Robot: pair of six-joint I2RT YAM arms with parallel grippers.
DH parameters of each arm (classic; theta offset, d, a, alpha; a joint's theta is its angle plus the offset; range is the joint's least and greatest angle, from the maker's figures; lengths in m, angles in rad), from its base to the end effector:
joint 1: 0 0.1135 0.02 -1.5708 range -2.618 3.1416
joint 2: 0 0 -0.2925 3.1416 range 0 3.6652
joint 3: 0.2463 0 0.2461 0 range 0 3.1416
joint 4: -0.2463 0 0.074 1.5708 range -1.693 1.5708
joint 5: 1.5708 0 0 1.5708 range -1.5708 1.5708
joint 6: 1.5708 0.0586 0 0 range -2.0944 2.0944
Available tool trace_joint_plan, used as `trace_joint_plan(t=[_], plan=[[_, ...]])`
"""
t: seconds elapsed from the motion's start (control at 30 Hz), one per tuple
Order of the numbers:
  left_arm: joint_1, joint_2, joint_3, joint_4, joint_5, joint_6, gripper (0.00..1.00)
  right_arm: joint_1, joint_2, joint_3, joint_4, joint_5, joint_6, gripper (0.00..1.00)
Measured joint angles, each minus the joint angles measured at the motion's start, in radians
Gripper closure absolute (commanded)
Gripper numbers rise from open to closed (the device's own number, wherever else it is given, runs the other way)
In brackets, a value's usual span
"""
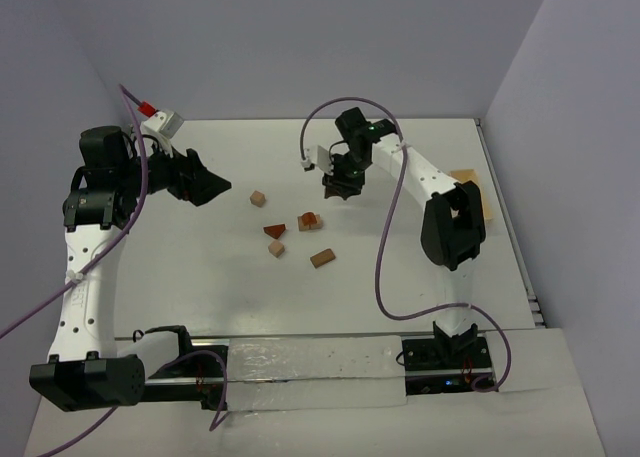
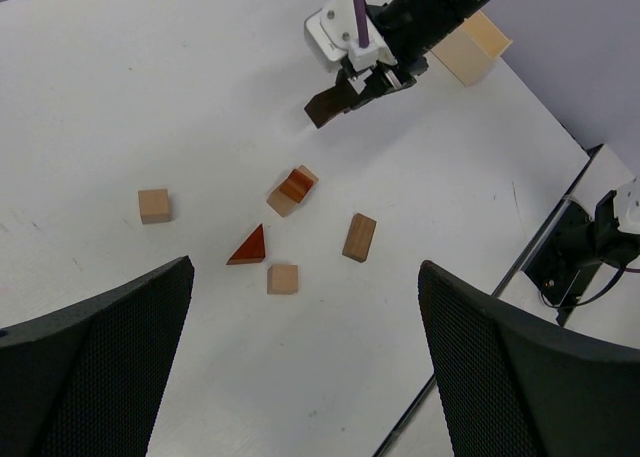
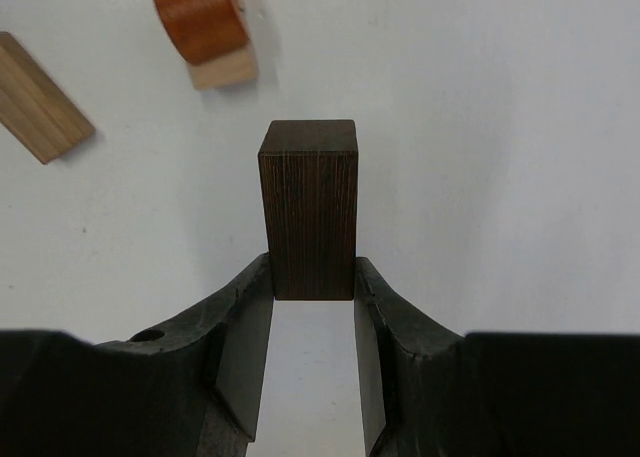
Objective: Build the wood block tower
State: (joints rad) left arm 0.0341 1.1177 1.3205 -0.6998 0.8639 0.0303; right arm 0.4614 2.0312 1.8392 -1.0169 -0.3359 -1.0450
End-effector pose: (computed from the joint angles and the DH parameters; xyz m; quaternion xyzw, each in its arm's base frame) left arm 0.2136 -0.0373 0.4299 0.2126 0.7808 -0.3446 0.4758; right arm 0.3867 0.2138 0.2680 -0.6853 0.6869 0.1064 0.2172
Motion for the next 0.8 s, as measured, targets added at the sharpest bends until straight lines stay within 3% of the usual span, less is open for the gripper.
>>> trace_joint_plan(t=[0.33,0.8], plan=[[0.0,-0.009,-0.001,0.0,0.002,0.0,0.01,0.146,0.0,0.003,-0.015,0.018,-0.031,0.92],[0.0,-0.011,-0.002,0.0,0.007,0.0,0.01,0.181,0.039,0.037,-0.019,0.06,-0.085,0.91]])
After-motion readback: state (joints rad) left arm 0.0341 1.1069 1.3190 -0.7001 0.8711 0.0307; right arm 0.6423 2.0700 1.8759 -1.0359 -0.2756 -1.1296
